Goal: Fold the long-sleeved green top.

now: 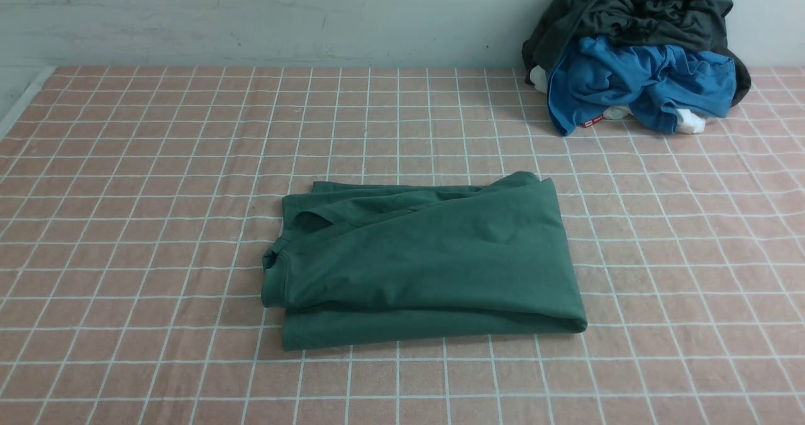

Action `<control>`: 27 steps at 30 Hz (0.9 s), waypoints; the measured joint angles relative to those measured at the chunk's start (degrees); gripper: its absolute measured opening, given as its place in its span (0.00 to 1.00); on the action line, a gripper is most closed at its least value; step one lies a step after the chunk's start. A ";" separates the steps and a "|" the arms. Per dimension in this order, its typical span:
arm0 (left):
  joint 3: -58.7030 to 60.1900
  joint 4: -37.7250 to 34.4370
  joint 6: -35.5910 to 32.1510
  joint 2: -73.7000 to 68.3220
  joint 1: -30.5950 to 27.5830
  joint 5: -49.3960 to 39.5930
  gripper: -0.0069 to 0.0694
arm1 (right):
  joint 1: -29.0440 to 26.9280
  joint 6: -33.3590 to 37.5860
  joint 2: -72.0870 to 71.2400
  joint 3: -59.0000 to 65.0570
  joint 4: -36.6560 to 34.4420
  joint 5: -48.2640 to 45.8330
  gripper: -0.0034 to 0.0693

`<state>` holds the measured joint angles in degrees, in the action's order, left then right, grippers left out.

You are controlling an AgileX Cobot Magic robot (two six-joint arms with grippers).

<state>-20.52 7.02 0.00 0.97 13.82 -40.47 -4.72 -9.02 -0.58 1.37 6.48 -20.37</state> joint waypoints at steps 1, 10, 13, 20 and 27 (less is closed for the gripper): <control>0.00 0.00 0.00 0.00 0.00 0.00 0.09 | 0.00 0.00 0.00 0.00 0.00 0.00 0.03; 0.00 0.00 0.00 0.00 0.00 0.00 0.09 | 0.00 0.00 0.00 0.00 0.00 0.00 0.03; 0.00 0.00 0.00 0.00 0.00 0.00 0.09 | 0.00 0.00 0.00 0.00 0.00 0.00 0.03; 0.00 0.00 0.00 0.00 0.00 0.00 0.09 | 0.00 0.00 0.00 0.00 -0.01 0.00 0.03; 6.19 -1.64 0.00 0.00 -0.63 9.39 0.09 | 0.00 0.00 0.00 0.00 -0.06 0.00 0.03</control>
<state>-14.34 5.38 0.00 0.97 13.19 -31.08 -4.72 -9.02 -0.58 1.37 6.42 -20.37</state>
